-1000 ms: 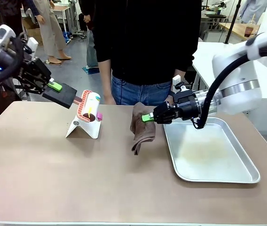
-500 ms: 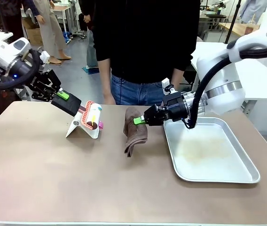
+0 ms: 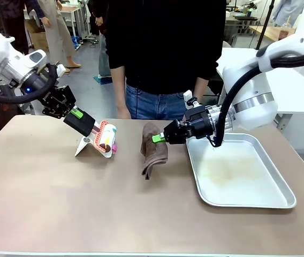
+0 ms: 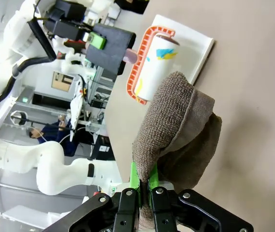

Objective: Clean the surface of the table.
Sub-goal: Return the Lint Roller and towel to their original positions.

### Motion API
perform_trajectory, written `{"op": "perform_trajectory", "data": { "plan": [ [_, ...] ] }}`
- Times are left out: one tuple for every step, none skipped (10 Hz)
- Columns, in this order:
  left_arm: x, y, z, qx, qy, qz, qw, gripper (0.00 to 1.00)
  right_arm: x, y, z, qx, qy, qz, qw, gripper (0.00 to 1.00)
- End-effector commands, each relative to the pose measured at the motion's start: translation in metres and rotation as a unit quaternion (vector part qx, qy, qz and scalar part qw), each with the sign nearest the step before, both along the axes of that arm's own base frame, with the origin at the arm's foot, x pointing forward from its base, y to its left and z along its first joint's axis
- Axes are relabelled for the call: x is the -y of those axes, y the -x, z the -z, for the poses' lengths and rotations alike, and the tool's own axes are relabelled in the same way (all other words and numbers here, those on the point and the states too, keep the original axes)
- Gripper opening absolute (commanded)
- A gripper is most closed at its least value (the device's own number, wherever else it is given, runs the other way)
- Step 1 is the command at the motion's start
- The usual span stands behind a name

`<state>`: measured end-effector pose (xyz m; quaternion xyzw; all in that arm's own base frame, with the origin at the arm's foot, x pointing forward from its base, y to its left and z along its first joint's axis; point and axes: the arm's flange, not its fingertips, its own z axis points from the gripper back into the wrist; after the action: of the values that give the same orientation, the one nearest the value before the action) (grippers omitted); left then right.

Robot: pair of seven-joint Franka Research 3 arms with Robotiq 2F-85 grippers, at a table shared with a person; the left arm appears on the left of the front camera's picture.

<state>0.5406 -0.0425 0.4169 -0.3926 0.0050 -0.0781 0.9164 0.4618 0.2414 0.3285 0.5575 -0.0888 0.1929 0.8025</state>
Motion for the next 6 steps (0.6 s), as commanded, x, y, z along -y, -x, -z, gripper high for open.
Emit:
{"op": "perform_trajectory", "data": {
  "plan": [
    [0.0025, -0.0064, -0.0013, 0.000, -0.003, -0.045, 0.999, 0.22, -0.0023, -0.0041, -0.0023, -0.008, 0.004, -0.004, 1.000, 0.08],
    [0.0028, -0.0060, -0.0001, 0.000, -0.009, -0.053, 0.999, 0.22, -0.0021, -0.0037, -0.0019, -0.007, 0.003, -0.004, 1.000, 0.08],
    [0.0029, -0.0057, 0.0014, 0.003, -0.014, -0.060, 0.998, 0.22, -0.0017, -0.0034, -0.0011, -0.007, 0.003, -0.003, 1.000, 0.08],
    [0.0041, -0.0050, 0.0025, 0.005, -0.017, -0.066, 0.998, 0.22, -0.0013, -0.0033, -0.0005, -0.009, 0.002, -0.002, 1.000, 0.08],
    [0.0059, -0.0038, 0.0033, 0.003, -0.017, -0.064, 0.998, 0.22, -0.0013, -0.0033, 0.0001, -0.009, 0.002, -0.002, 1.000, 0.08],
    [0.0074, -0.0027, 0.0035, 0.003, -0.019, -0.063, 0.998, 0.22, -0.0011, -0.0035, 0.0007, -0.010, 0.001, -0.002, 1.000, 0.08]
  ]
}}
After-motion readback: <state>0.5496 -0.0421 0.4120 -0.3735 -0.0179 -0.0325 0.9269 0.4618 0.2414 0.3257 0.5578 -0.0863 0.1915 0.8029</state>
